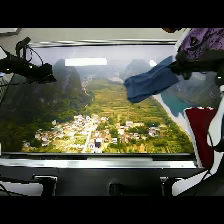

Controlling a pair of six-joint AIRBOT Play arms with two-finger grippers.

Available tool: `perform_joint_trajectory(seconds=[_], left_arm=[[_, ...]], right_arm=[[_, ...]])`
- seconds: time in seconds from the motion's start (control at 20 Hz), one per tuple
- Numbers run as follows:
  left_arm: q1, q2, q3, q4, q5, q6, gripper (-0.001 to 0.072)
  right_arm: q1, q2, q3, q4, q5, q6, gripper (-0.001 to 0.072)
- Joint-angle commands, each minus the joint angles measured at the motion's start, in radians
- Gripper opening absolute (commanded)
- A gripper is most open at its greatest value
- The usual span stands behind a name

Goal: Fold the clothes and pants, and hang the long-sleeved shirts on hangers.

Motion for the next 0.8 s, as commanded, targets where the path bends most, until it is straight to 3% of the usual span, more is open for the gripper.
perform_joint_trajectory(seconds=[0.0,0.4,0.75], left_arm=[[0.0,0.0,0.0,0.0,0.0,-0.002,0.0025],[0.0,0.0,0.0,-0.003,-0.001,-0.003,0.0025],[0.0,0.0,0.0,-0.003,-0.052,-0.003,0.0025]], right_arm=[[-0.109,0.011,0.055,-0.017,0.011,0.111,0.0023],[-0.264,0.116,0.055,-0.248,-0.008,0.338,0.0023],[-0.264,0.219,0.054,-0.583,-0.148,0.535,0.0023]])
